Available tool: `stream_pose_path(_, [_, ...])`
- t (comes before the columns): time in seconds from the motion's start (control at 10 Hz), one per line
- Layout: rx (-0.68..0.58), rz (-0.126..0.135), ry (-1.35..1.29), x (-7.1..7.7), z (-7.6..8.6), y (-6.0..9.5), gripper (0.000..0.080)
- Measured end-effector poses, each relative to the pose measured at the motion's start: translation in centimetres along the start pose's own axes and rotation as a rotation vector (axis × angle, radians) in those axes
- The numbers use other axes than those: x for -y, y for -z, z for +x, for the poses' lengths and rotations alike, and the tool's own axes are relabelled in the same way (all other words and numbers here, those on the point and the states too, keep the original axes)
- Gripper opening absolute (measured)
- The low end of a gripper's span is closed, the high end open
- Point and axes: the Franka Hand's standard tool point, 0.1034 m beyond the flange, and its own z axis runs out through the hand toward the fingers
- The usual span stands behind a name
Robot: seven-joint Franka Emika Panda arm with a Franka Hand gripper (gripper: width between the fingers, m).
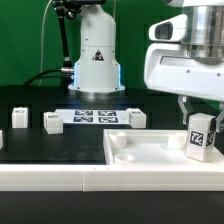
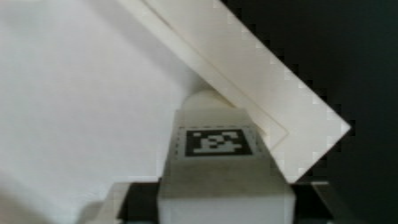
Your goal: Assemble one leg
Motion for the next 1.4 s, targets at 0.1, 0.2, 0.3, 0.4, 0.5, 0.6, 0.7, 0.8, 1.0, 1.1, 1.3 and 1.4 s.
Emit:
stream_pose_path(0.1, [-0.007,0.001,-0.037,0.01,0.02,-0.05,0.0292])
stream_pose_path(0.2, [0.001,0.006,-0.111,-0.01,0.09,-0.05,0.0292])
stream_pose_path(0.3, [0.009,0.011,-0.151,-0.03,0.12,-0.05,0.0292])
stream_pose_path(0.4, [0.010,0.011,-0.169,-0.02,0.12,-0.04,0.0292])
stream_pose_path(0.5, [0.010,0.011,-0.168,0.00,0.09,-0.05,0.0369])
stream_pose_path(0.6, [0.009,0.013,-0.125,0.02,0.13,-0.04,0.0369])
stream_pose_path(0.7, [0.006,0.018,-0.089,0.09,0.21,0.00,0.0536])
stream_pose_path(0.8, [0.006,0.018,-0.054,0.14,0.12,0.00,0.0624])
stream_pose_path(1.0, [0.004,0.018,0.195,0.20,0.05,0.02,0.0645])
stream_pose_path(1.1, [0.003,0.018,0.280,0.24,0.02,0.03,0.0645])
stream_pose_path(1.3, [0.001,0.020,0.455,0.32,0.10,0.14,0.0649])
stream_pose_path(1.4, [0.000,0.020,0.531,0.33,0.11,0.15,0.0648])
